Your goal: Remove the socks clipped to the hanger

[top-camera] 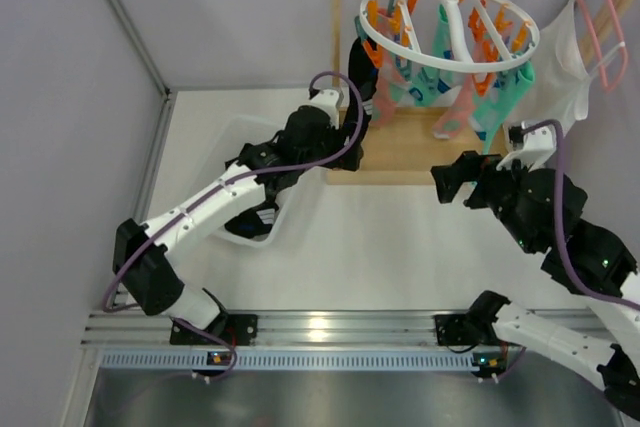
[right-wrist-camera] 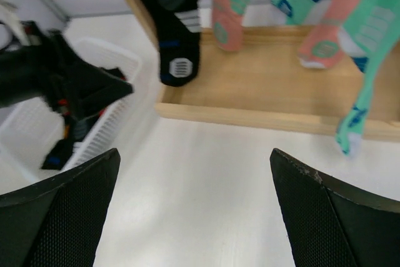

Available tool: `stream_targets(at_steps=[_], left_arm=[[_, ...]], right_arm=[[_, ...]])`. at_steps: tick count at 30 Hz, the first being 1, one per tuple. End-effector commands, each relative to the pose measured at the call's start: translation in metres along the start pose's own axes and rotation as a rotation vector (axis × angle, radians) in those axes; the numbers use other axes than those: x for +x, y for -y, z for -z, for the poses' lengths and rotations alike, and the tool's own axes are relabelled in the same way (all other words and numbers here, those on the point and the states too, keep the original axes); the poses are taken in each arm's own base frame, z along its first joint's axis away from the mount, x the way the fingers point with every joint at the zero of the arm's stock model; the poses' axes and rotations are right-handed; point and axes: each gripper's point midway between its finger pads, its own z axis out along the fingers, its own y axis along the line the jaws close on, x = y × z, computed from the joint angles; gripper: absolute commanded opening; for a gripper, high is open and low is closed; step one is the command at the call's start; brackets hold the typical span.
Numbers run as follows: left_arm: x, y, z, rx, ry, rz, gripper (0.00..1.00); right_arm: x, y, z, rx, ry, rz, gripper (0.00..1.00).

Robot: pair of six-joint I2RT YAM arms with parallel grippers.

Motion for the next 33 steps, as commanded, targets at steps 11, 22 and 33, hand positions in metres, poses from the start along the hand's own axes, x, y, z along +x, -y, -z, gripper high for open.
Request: stream_targets(at_steps=[11, 22, 33], left_arm=[[-0.028, 0.043, 0.067, 0.178, 0.094, 0.098, 0.99], [-0.002, 0.020, 0.111, 0.156, 0.049, 0.048, 0.98], [-0.018, 0.021, 0.134, 0.167, 0.068, 0.040, 0.99]], right_arm=[[0.090, 0.162, -0.079, 0.454, -0.155, -0.162, 0.99], [0.077, 0.215, -0.138, 0.462, -0.034, -0.021, 0.88], [0.084, 0.242, -0.162, 0.519, -0.019, 0.053, 0.39]])
